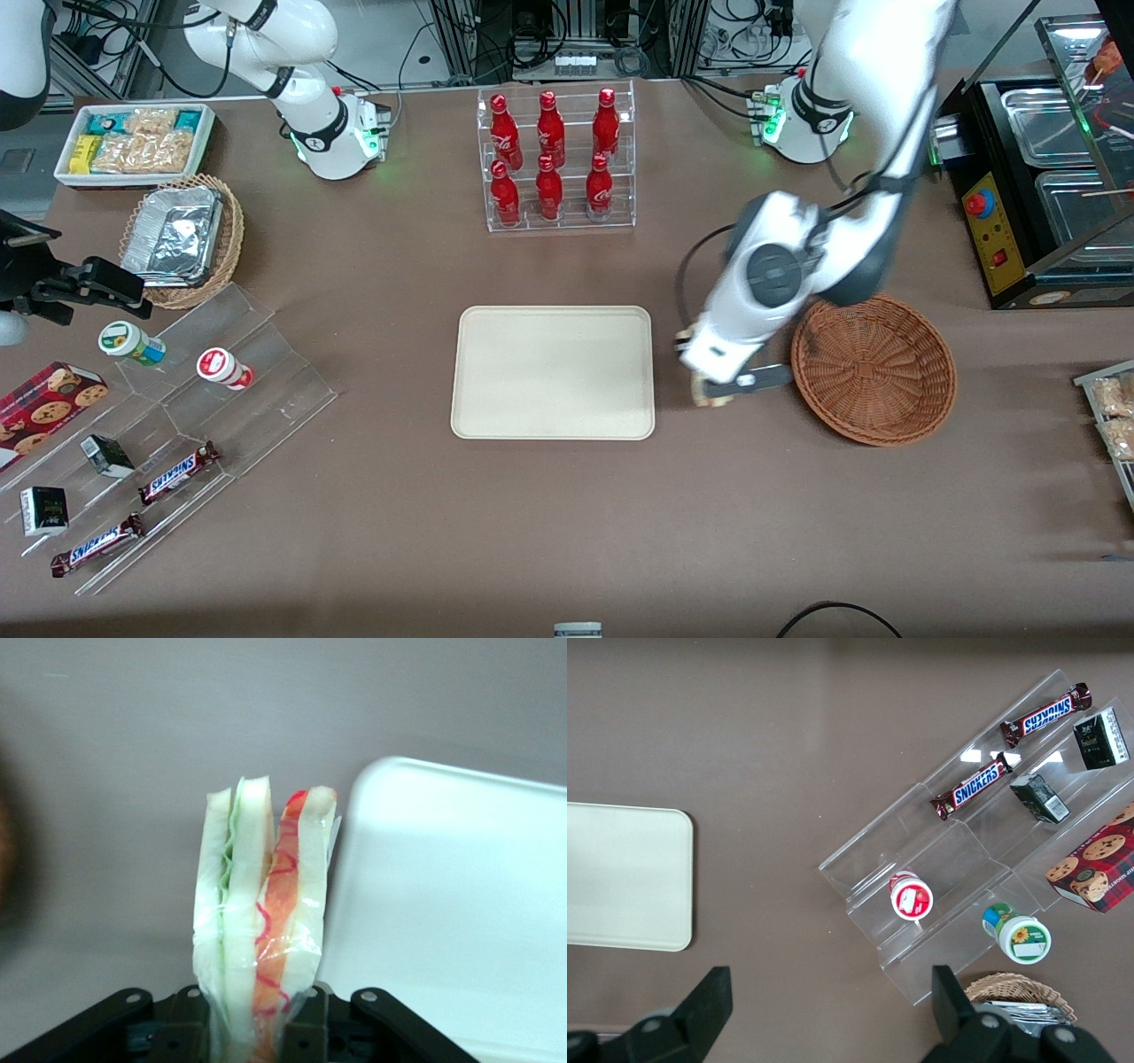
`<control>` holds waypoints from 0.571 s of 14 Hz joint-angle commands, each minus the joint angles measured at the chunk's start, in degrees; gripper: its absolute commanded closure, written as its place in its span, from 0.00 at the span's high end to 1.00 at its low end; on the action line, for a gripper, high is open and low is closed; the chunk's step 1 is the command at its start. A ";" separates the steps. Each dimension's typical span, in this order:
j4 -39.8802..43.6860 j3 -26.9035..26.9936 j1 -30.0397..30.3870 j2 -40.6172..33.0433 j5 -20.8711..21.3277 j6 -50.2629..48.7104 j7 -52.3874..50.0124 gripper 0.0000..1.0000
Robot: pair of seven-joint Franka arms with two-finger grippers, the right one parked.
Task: Place sandwich from basket to tray
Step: 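Lift the sandwich and carry it over the white tray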
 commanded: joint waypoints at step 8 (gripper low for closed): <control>9.94 0.48 -8.80 12.12 -1.03 4.92 2.98 0.14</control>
